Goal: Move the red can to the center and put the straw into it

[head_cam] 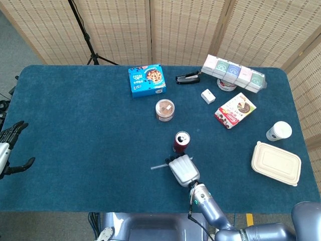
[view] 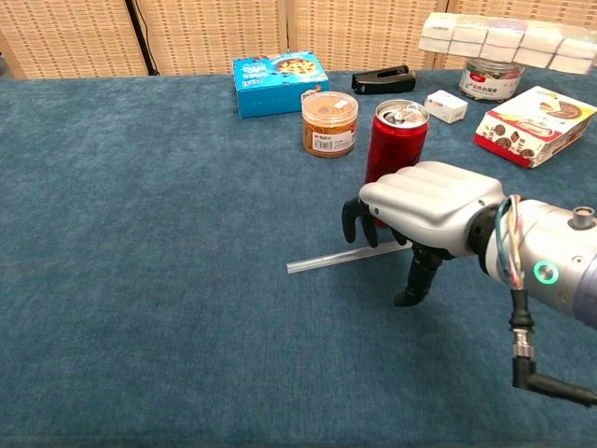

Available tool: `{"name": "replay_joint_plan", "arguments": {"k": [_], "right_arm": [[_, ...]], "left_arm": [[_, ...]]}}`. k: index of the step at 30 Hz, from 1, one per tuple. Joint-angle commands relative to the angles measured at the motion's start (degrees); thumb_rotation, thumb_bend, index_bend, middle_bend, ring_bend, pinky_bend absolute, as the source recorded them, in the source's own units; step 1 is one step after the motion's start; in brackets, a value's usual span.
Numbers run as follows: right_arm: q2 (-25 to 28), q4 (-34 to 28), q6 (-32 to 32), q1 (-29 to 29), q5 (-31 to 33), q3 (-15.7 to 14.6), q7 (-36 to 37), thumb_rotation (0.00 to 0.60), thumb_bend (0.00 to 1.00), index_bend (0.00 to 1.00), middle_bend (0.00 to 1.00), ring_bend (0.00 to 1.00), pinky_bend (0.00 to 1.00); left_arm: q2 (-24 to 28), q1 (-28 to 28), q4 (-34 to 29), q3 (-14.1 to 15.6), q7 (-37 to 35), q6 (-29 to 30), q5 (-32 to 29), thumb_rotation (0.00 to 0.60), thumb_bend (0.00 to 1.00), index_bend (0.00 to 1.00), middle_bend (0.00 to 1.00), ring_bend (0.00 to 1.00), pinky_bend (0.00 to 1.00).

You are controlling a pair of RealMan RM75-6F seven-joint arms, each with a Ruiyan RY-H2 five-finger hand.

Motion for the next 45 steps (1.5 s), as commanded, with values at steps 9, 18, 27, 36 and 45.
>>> {"name": "replay_joint_plan", "arguments": {"k": [9,18,27,36,45], "right_arm": [[-1.2,0.6,3.0,1.4,1.8,-0.6,-2.1,0.600,0.14,0.32,0.60,0.72,0.55],[-3.0,3.2,4.1,2.5,2.0,-0.7,-2.9,0.600,0.18,0.34,0.66,0.78,0.62],[-3.6,4.5,4.1,3.3,2.4,-0.1,-1.9,0.600,0.30,0.37,0.71,0.80,0.65],[-5.6,8.6,3.7,3.9,2.2,-0.1,-1.0,0.600,0.35,0.41,0.74,0.80,0.65],[-6.8,10.1,3.2,4.3,2.9,0.3,-0.1,0.600,0.37,0.42,0.76,0.80,0.65]], "left_arm": [[0.1,-0.1,0.1,0.2,-0.5,-0.1,0.5,0.600,0.30,0.00,0.00,0.00,0.00],[0.2,-0.1,0.1,0.4,-0.6,-0.1,1.1,0.600,0.30,0.00,0.00,0.00,0.00],[0.1,-0.6,0.0,0.6,-0.2,-0.7,1.4,0.600,0.30,0.00,0.00,0.00,0.00],[0.2,-0.6,0.1,0.8,-0.5,-0.8,1.7,0.600,0.30,0.00,0.00,0.00,0.00],[0.3,-0.8,0.2,0.9,-0.9,-1.0,1.9,0.600,0.30,0.00,0.00,0.00,0.00]]}}
